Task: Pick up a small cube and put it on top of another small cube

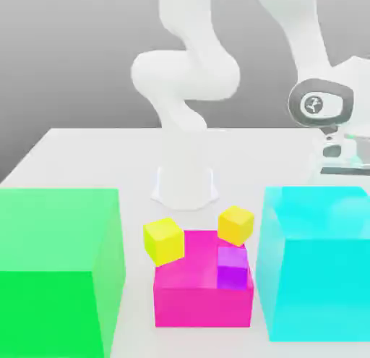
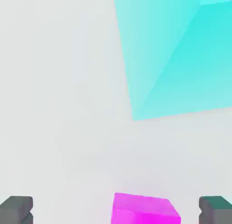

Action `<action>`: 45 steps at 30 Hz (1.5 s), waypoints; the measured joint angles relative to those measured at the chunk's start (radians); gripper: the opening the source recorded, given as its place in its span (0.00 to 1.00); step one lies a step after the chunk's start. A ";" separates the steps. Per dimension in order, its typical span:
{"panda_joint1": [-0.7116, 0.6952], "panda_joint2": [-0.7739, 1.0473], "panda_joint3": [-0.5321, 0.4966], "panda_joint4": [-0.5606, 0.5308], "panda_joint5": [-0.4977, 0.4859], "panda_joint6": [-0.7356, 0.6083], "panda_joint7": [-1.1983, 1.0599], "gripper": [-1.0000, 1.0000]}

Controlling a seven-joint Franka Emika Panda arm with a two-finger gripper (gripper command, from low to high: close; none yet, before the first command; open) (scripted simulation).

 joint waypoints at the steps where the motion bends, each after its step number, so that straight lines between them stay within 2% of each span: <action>1: 0.005 0.014 -0.007 -0.005 -0.003 0.002 0.020 0.50; 3: 0.012 0.034 -0.001 -0.025 0.015 0.009 0.049 0.50; 5: 0.045 0.061 -0.022 -0.035 -0.010 0.020 0.093 0.50; 12: 0.256 0.185 -0.284 0.006 -0.273 0.071 0.298 0.50; 17: 0.412 0.285 -0.485 0.047 -0.497 0.108 0.467 0.50; 18: 0.437 0.300 -0.517 0.053 -0.531 0.114 0.493 0.00; 24: 0.450 0.308 -0.533 0.057 -0.548 0.120 0.506 0.00; 28: 0.359 0.255 -0.419 0.034 -0.432 0.097 0.417 0.00; 38: 0.059 0.066 -0.030 -0.040 -0.009 0.025 0.101 0.00; 45: -0.001 0.017 0.002 0.060 0.086 -0.042 0.005 0.00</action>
